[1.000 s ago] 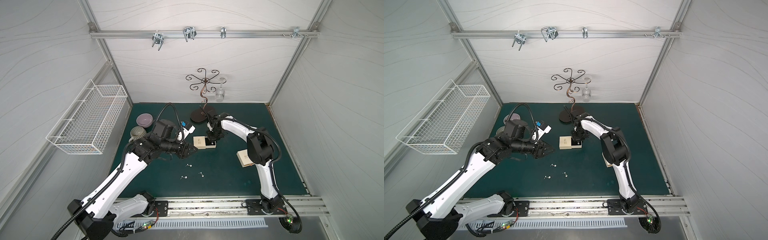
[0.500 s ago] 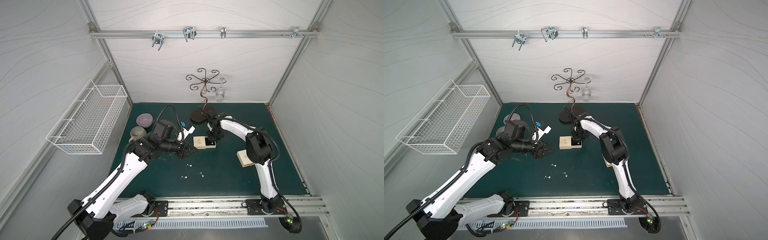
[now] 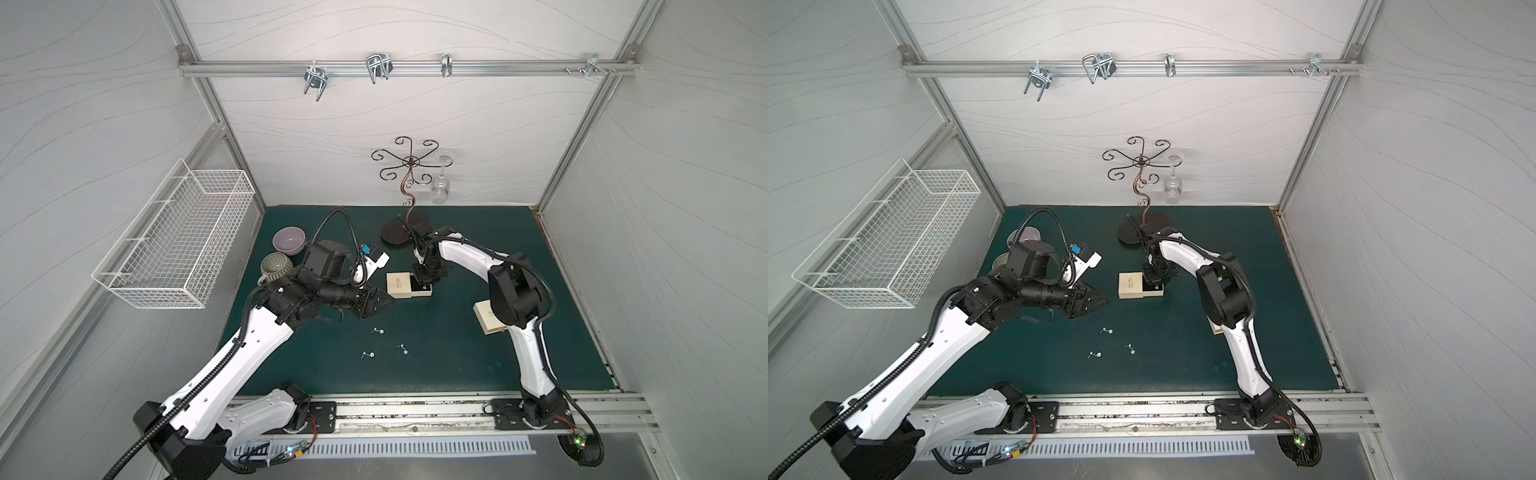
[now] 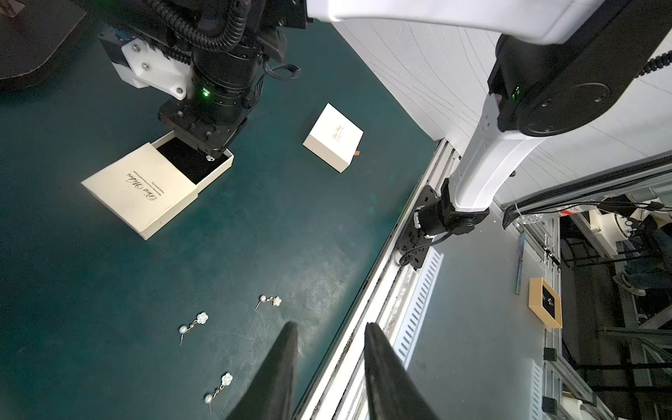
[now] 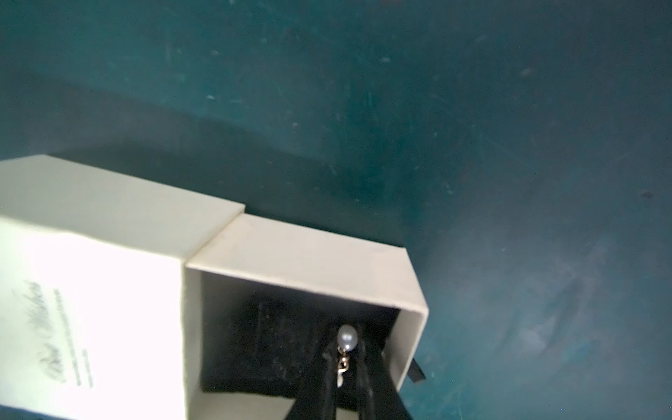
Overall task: Place the earrings into the drawer-style jewelry box
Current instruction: Insert the earring into the inner lining.
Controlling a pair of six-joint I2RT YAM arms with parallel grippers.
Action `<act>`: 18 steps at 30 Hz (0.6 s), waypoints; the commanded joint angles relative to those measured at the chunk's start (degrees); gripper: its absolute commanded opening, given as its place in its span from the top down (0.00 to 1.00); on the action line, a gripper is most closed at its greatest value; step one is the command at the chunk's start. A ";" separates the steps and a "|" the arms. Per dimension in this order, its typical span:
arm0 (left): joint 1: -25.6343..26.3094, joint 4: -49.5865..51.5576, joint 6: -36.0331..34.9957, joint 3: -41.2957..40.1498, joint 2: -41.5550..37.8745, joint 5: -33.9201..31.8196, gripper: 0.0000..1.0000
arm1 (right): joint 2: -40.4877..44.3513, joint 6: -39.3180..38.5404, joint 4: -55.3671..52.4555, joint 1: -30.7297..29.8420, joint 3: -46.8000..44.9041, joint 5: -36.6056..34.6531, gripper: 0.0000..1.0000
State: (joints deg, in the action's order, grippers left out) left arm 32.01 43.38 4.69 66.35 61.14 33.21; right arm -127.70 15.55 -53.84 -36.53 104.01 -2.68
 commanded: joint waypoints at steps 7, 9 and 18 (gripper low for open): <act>-0.24 -2.39 -0.69 0.20 -0.94 0.71 0.65 | -0.33 -0.17 -1.15 -0.31 1.46 0.76 0.67; -0.19 -2.69 -0.56 0.03 -1.13 0.76 0.65 | 0.60 -0.22 -1.73 -0.34 1.55 0.44 0.65; -0.20 -3.11 -0.12 -0.11 -1.30 0.66 0.65 | 3.39 -0.12 -2.59 -0.31 0.98 -0.30 0.65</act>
State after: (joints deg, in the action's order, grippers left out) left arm 31.99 42.92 4.84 65.91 60.71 33.21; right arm -127.33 15.53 -54.13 -36.64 104.53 -2.52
